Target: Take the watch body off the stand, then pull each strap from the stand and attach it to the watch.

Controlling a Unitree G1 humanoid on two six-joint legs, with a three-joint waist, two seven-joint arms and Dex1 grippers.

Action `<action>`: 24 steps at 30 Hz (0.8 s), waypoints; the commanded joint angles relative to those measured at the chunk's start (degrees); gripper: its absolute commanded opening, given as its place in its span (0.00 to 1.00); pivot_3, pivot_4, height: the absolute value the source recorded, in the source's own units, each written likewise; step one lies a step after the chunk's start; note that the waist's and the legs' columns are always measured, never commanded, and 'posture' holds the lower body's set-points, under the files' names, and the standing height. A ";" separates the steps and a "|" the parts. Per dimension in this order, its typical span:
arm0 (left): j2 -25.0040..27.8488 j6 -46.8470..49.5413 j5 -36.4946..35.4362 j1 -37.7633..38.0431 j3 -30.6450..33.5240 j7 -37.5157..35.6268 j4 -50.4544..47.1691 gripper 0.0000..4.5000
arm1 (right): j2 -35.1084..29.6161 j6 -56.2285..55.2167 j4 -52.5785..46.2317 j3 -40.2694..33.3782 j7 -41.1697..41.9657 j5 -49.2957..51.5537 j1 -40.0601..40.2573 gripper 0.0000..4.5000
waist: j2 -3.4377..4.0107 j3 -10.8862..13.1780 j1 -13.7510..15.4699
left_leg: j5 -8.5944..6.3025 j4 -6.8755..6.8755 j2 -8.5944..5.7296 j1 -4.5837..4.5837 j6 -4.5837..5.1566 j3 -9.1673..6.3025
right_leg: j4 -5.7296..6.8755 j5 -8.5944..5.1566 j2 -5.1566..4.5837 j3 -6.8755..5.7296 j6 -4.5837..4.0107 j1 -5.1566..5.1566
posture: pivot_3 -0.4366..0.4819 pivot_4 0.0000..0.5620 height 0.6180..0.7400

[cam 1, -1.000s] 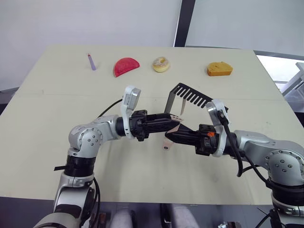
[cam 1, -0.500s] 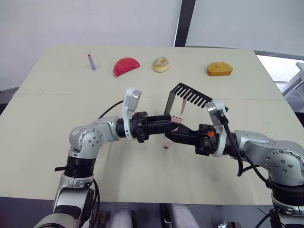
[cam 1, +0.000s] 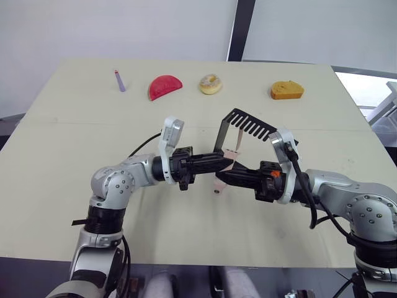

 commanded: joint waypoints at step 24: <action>2.05 -1.88 -0.05 -1.45 -0.18 -1.86 -2.70 0.00 | -5.92 -1.07 -7.16 -5.96 0.04 2.21 1.92 0.40 | 0.01 0.01 0.08 | 0.00 -0.01 0.00 -0.04 0.00 -0.02 | -0.03 0.00 0.00 -0.01 0.00 -0.01 | 0.48 0.27 0.98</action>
